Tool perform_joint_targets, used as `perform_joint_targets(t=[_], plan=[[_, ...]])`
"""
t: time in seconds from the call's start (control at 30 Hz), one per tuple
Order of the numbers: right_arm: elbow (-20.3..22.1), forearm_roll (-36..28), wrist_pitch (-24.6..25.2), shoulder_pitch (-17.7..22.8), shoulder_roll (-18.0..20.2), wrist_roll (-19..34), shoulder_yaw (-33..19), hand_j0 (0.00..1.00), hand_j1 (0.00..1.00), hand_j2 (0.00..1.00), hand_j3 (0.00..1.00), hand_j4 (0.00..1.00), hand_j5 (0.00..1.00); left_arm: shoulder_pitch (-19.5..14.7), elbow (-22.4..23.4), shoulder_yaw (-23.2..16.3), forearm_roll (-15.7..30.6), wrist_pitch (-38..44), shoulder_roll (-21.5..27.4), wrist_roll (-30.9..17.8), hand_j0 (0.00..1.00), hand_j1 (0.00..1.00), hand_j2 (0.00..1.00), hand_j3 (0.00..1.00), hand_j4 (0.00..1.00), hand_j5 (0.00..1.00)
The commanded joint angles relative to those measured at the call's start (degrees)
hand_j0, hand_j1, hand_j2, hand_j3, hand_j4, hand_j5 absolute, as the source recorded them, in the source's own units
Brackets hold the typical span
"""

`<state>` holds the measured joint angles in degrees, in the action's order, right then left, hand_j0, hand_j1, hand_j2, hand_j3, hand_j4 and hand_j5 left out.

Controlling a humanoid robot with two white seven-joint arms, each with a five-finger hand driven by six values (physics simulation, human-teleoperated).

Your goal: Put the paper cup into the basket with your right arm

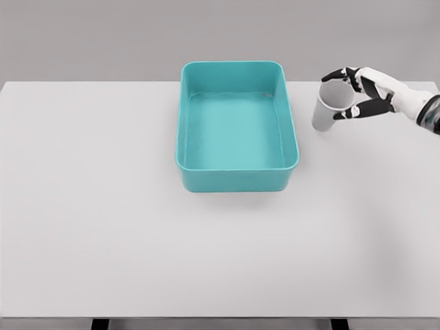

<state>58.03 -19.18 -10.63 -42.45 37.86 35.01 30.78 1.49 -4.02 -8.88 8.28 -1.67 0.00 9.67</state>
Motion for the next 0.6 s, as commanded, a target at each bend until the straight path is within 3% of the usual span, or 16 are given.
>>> perform_joint_targets(t=[0.0,0.33,0.57], plan=[[2.00,-0.33,0.00,0.00,0.46,-0.01,-0.55,0.72,0.72,0.72,0.72,0.72,0.72,0.00,-0.02,0.00,-0.01,0.00,0.00,0.00,1.00,1.00,1.00,1.00,1.00,1.00],[8.24,-0.15,0.08,0.09,0.46,-0.01,-3.53,0.72,0.72,0.72,0.72,0.72,0.72,0.00,-0.02,0.00,-0.01,0.00,0.00,0.00,1.00,1.00,1.00,1.00,1.00,1.00],[10.00,0.11,0.52,-0.79,-0.24,-0.01,-3.53,0.72,0.72,0.72,0.72,0.72,0.72,0.00,-0.02,0.00,-0.01,0.00,0.00,0.00,1.00,1.00,1.00,1.00,1.00,1.00]])
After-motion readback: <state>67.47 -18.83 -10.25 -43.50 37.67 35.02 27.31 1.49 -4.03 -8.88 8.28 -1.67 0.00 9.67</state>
